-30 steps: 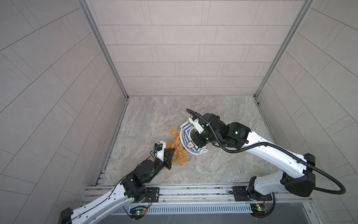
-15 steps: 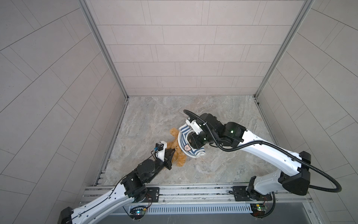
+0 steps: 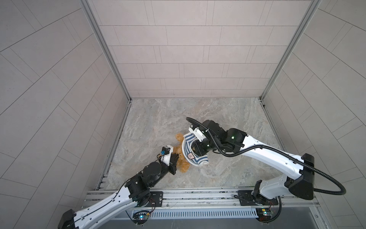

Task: Dress the teddy bear
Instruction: 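Pull the garment down over the bear's head with the right gripper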

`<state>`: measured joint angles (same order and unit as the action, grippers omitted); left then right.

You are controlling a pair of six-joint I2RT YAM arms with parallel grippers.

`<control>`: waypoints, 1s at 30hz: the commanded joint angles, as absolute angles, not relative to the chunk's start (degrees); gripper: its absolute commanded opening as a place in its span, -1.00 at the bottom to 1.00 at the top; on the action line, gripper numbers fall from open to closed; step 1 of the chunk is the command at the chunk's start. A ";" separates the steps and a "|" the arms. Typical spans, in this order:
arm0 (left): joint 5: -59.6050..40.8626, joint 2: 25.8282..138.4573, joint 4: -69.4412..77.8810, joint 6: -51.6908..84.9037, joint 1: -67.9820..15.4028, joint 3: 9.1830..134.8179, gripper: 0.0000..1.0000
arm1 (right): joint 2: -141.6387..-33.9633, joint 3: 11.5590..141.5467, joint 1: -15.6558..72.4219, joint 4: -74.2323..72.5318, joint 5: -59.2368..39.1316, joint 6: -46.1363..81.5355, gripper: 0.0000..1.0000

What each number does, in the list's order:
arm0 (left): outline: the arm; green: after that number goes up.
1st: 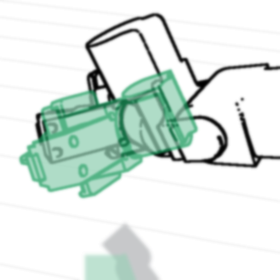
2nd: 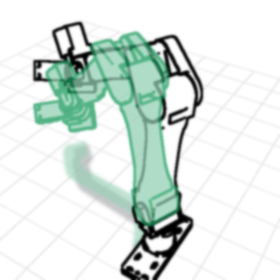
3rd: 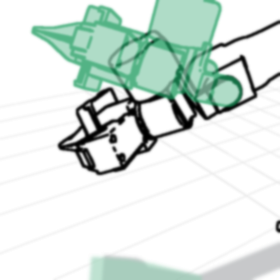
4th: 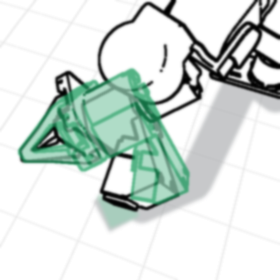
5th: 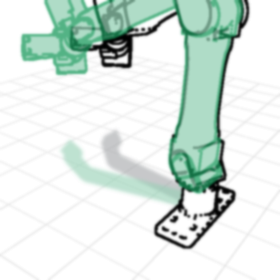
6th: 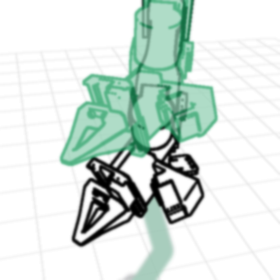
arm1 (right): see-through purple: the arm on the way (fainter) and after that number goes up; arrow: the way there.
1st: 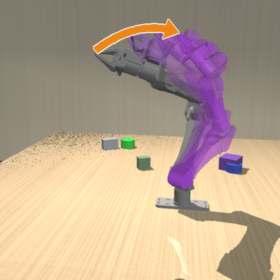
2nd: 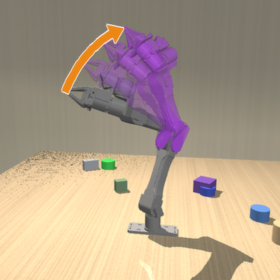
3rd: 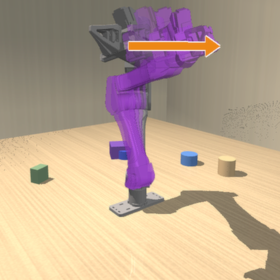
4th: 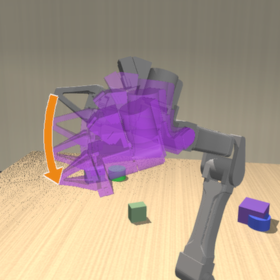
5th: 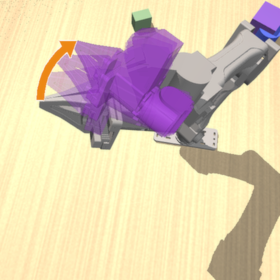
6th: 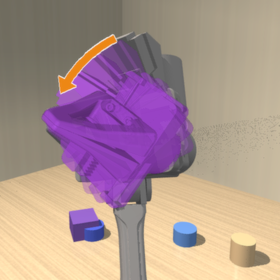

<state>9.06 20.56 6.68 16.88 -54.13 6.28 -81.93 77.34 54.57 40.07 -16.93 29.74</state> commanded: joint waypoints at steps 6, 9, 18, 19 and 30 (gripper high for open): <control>8.57 22.29 13.64 16.99 -54.32 9.03 -1.00 | -80.98 74.22 54.34 37.32 -18.80 29.77 -0.78; 8.57 23.79 14.83 17.56 -54.32 9.18 -1.00 | -79.60 72.93 54.10 35.37 -19.04 29.45 -0.98; 10.45 23.67 6.49 21.79 -54.23 10.77 0.11 | -70.03 66.16 50.92 32.09 -12.70 26.58 -1.00; 10.54 22.69 4.85 22.76 -54.23 10.69 0.26 | -69.12 65.26 50.59 31.99 -11.50 25.91 -1.00; 3.47 16.64 -5.41 36.57 -54.15 17.67 0.41 | -64.51 59.15 50.61 27.00 -6.33 20.29 -1.00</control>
<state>6.94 15.66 -4.49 30.74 -54.15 14.35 -65.87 58.98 50.30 31.03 -8.01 22.96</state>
